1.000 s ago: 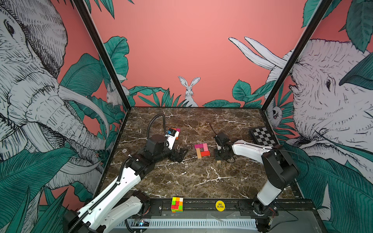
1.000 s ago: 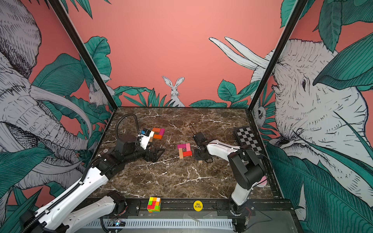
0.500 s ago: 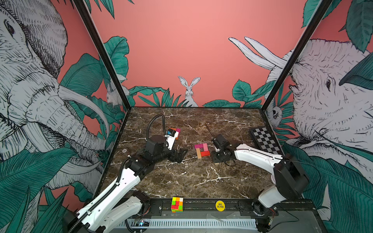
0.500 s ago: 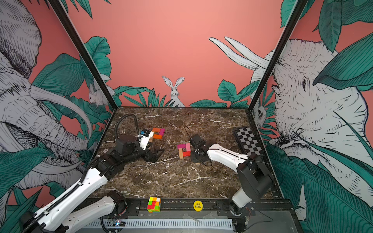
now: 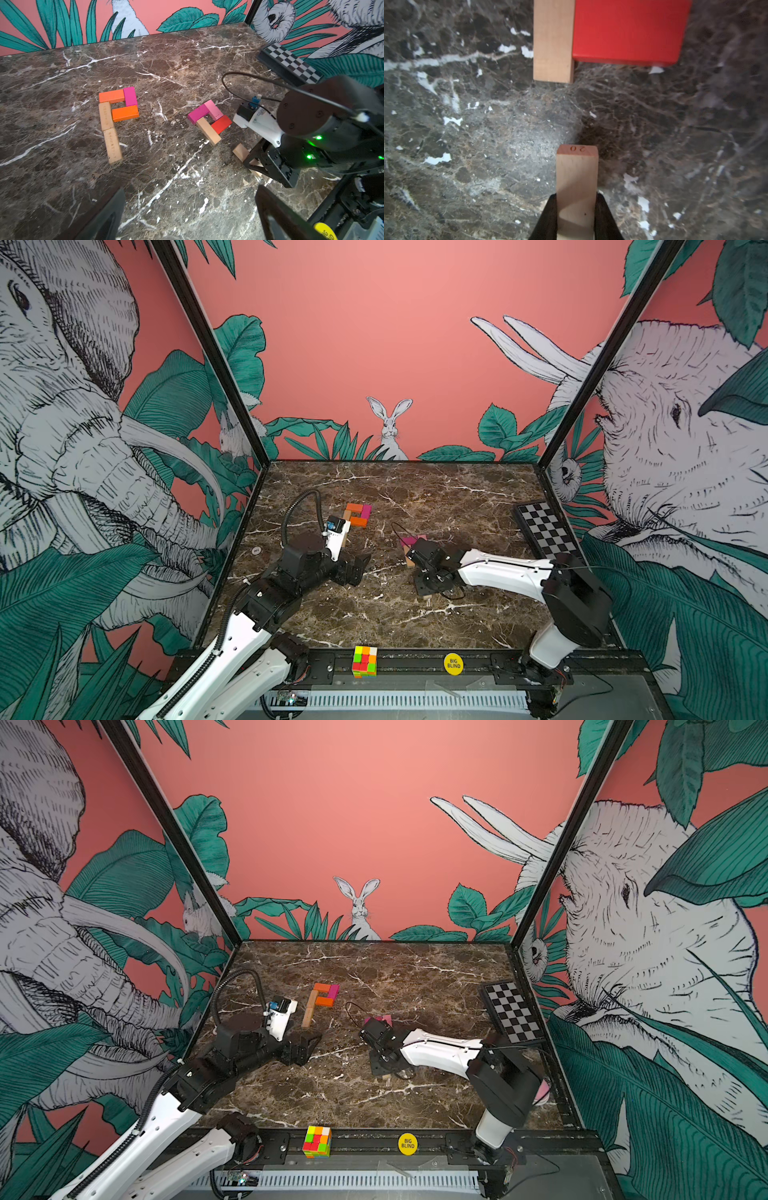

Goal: Assemble the letter p with building blocks
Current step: Pick up the building block from the center of the board, then assemble the building block at the center of the board.

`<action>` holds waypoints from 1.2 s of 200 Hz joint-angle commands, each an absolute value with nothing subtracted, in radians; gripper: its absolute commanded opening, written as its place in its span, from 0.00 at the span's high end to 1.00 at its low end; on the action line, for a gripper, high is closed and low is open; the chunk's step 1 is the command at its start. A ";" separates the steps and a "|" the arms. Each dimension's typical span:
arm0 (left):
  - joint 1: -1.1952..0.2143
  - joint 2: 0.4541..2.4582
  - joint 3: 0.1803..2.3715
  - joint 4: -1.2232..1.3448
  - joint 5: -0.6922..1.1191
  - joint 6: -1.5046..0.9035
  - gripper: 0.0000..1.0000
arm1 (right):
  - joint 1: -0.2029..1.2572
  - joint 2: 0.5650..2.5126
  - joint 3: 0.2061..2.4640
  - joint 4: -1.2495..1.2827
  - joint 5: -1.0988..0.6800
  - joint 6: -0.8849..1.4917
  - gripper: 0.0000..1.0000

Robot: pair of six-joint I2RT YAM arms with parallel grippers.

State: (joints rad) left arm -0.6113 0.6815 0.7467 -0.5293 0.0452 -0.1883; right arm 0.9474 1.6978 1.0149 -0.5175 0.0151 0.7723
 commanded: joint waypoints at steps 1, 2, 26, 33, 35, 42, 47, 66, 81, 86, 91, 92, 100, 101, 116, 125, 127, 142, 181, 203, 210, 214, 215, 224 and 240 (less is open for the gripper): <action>-0.606 0.682 0.736 -0.565 0.004 -0.166 0.01 | 0.962 1.745 1.048 -0.483 0.021 0.810 0.88; -0.606 0.682 0.736 -0.565 0.004 -0.166 0.01 | 0.962 1.748 1.049 -0.481 0.022 0.811 0.88; -0.606 0.691 0.741 -0.566 0.002 -0.168 0.00 | 0.962 1.779 1.071 -0.480 0.037 0.817 0.88; -0.606 0.690 0.742 -0.566 0.002 -0.168 0.01 | 0.963 1.786 1.078 -0.481 0.043 0.815 0.88; -0.606 0.689 0.741 -0.566 0.003 -0.167 0.01 | 0.963 1.787 1.080 -0.481 0.043 0.814 0.88; -0.606 0.687 0.741 -0.568 0.002 -0.167 0.00 | 0.963 1.796 1.089 -0.480 0.043 0.811 0.87; -0.606 0.685 0.739 -0.568 0.003 -0.166 0.01 | 0.963 1.805 1.098 -0.485 0.041 0.809 0.88; -0.606 0.682 0.739 -0.569 -0.001 -0.164 0.00 | 0.962 1.833 1.131 -0.501 0.032 0.804 0.88; -0.606 0.680 0.739 -0.571 -0.001 -0.162 0.00 | 0.963 1.841 1.136 -0.503 0.029 0.807 0.87; -0.606 0.679 0.739 -0.571 -0.001 -0.163 0.01 | 0.963 1.840 1.136 -0.504 0.030 0.808 0.88; -0.606 0.679 0.737 -0.571 -0.001 -0.163 0.01 | 0.963 1.841 1.136 -0.506 0.030 0.811 0.88; -0.606 0.679 0.737 -0.570 -0.001 -0.163 0.00 | 0.962 1.842 1.135 -0.507 0.031 0.811 0.87; -0.606 0.678 0.737 -0.568 0.000 -0.161 0.01 | 0.963 1.842 1.139 -0.512 0.031 0.814 0.87; -0.606 0.679 0.737 -0.568 0.000 -0.161 0.01 | 0.963 1.842 1.139 -0.511 0.030 0.814 0.88; -0.607 0.680 0.739 -0.566 0.003 -0.157 0.00 | 0.962 1.844 1.141 -0.516 0.028 0.816 0.88; -0.606 0.681 0.740 -0.566 0.002 -0.155 0.01 | 0.963 1.847 1.142 -0.523 0.029 0.818 0.88; -0.606 0.681 0.740 -0.566 0.002 -0.155 0.00 | 0.963 1.847 1.143 -0.523 0.030 0.818 0.88; -0.606 0.680 0.739 -0.566 0.004 -0.156 0.00 | 0.962 1.848 1.147 -0.545 0.043 0.818 0.88; -0.606 0.678 0.739 -0.563 0.007 -0.154 0.00 | 0.962 1.846 1.164 -0.576 0.071 0.809 0.88; -0.606 0.678 0.738 -0.561 0.017 -0.156 0.01 | 0.963 1.859 1.176 -0.573 0.065 0.802 0.87; -0.606 0.677 0.736 -0.560 0.018 -0.156 0.00 | 0.963 1.861 1.180 -0.574 0.064 0.802 0.87; -0.606 0.677 0.736 -0.560 0.018 -0.156 0.01 | 0.962 1.863 1.183 -0.574 0.064 0.802 0.87; -0.606 0.677 0.736 -0.560 0.018 -0.156 0.01 | 0.962 1.863 1.183 -0.574 0.064 0.802 0.87; -0.606 0.677 0.736 -0.560 0.020 -0.158 0.00 | 0.962 1.865 1.184 -0.573 0.061 0.801 0.87; -0.606 0.678 0.735 -0.556 0.019 -0.158 0.00 | 0.963 1.867 1.184 -0.571 0.065 0.801 0.86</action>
